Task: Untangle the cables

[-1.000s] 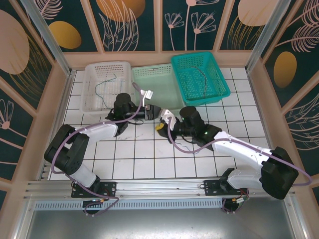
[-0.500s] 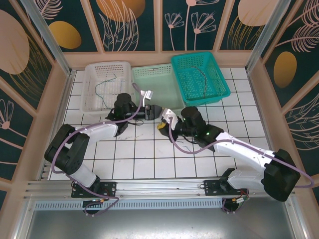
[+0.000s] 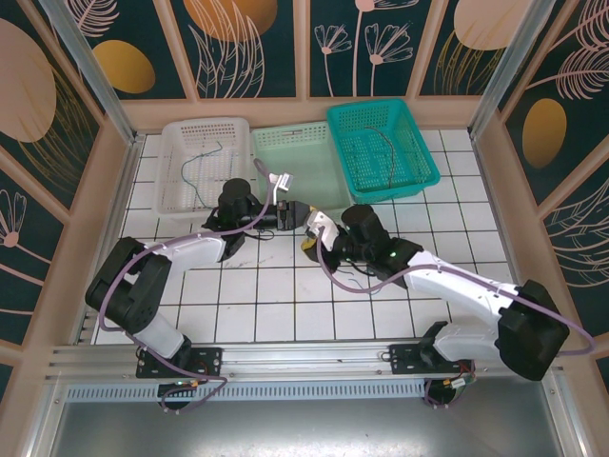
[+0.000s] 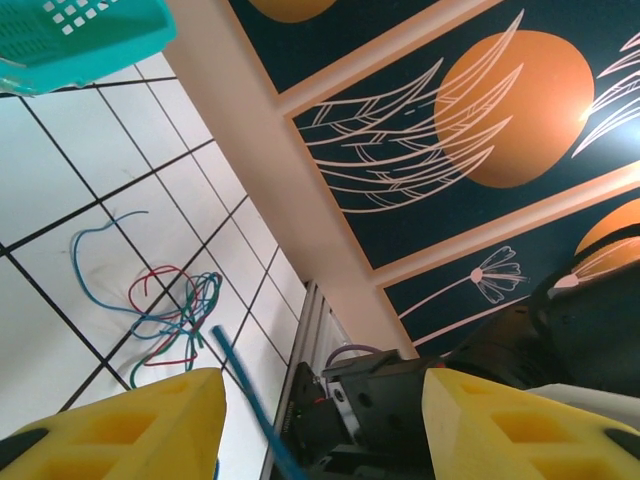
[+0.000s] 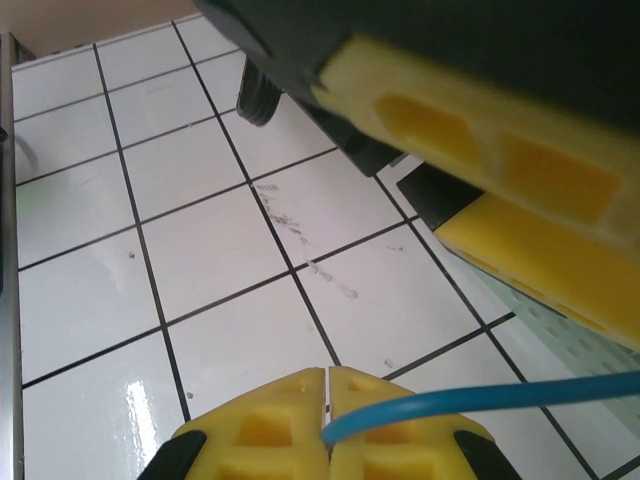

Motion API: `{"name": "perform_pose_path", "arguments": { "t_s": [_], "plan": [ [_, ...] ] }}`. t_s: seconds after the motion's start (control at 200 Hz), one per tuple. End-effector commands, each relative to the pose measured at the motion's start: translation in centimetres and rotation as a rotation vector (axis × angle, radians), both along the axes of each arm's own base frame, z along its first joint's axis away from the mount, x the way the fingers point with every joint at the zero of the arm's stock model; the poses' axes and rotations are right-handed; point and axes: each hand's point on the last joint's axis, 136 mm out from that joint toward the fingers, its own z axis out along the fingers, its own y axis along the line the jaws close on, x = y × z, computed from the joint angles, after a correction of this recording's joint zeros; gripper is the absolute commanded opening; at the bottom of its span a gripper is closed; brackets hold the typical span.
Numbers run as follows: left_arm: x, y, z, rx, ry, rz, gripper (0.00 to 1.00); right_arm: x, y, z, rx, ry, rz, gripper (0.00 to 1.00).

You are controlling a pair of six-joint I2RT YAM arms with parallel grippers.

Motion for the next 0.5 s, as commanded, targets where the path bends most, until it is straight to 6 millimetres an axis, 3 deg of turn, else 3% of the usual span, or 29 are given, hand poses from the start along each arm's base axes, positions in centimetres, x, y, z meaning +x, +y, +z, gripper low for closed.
{"name": "perform_pose_path", "arguments": {
  "t_s": [0.0, 0.29, 0.495],
  "plan": [
    [-0.6, -0.3, 0.5, -0.025, -0.024, -0.039, 0.51, 0.2, 1.0, 1.2, 0.012, -0.031, 0.037, 0.0],
    [-0.7, -0.5, 0.5, -0.046, -0.011, -0.05, 0.39, 0.6, 1.1, 1.4, 0.012, -0.047, 0.033, 0.0],
    [-1.0, -0.4, -0.6, -0.011, 0.007, -0.056, 0.47, 1.6, 0.4, 1.6, -0.015, -0.078, -0.036, 0.0]
  ]
}}
